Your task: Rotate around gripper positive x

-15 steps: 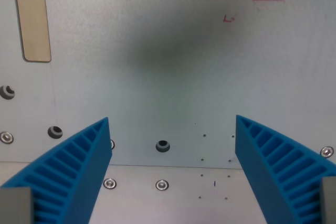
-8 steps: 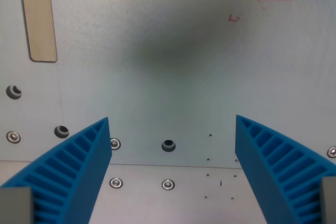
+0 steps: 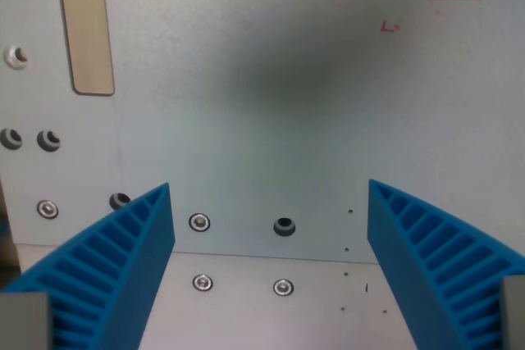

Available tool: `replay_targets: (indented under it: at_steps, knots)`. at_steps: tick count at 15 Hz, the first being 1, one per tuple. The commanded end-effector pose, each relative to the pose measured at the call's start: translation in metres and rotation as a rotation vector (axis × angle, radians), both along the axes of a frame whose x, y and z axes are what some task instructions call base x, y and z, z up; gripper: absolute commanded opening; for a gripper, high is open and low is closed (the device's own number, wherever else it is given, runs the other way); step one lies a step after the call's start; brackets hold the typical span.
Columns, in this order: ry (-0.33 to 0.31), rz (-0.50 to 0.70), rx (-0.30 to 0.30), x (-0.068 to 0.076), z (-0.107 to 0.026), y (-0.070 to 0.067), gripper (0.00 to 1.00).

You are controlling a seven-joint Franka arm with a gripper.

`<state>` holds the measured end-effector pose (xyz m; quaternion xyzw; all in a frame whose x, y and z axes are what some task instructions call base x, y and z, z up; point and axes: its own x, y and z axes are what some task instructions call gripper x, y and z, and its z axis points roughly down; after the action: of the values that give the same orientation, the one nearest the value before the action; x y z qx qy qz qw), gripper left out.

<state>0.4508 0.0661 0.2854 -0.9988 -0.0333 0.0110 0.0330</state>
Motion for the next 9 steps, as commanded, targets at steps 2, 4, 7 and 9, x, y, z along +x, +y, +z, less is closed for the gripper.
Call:
replay_targets:
  at_steps: [2,4,7,9]
  knots:
    - [0.008,0.011,0.188,0.0004,0.0017,-0.005,1.0]
    - [0.01,0.011,0.211,0.0004,0.0017,-0.005,1.0]
    - [0.012,0.01,0.246,0.0004,0.0017,-0.005,1.0]
    - [0.014,0.009,0.269,0.0004,0.0017,-0.005,1.0]
